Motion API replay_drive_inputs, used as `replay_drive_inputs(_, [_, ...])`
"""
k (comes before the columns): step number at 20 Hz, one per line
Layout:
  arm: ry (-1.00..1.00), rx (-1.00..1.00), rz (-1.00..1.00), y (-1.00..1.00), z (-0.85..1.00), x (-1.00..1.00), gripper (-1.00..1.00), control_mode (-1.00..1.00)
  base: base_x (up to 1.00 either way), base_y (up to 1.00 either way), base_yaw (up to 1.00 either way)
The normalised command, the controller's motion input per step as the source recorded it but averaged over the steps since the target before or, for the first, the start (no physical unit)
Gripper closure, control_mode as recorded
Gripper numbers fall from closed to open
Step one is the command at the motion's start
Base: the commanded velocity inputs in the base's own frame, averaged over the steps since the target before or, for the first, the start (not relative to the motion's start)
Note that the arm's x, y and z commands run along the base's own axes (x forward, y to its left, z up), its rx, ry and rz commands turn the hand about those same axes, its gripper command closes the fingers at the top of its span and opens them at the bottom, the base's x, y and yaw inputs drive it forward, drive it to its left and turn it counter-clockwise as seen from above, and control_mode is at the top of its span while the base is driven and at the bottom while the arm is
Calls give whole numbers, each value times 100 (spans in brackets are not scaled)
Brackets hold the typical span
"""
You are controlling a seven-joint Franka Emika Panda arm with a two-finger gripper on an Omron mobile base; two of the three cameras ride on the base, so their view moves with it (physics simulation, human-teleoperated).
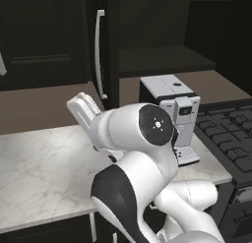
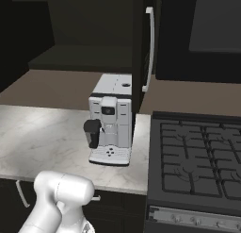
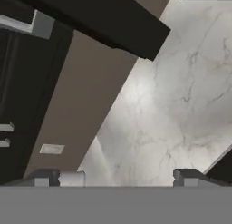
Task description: Close all open cabinet doors.
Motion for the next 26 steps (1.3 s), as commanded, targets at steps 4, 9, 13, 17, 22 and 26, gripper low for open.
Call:
replay_drive_inputs(4, [-10,15,-20,35,14,51,-100,-100,0,0,0])
replay_drive_inputs(9, [-13,15,-27,19,9,51,-100,-100,0,0,0])
replay_drive_inputs(13, [-12,14,-33,5,5,56,-100,-100,0,0,0])
replay_drive_inputs(17, [-10,9,-35,1,11,48,-100,-100,0,0,0])
replay_drive_inputs(22, [-5,15,-34,0,18,21,-100,-100,0,0,0])
replay_drive_inputs(26, [-4,20,-26,-1,11,10,-100,-100,0,0,0])
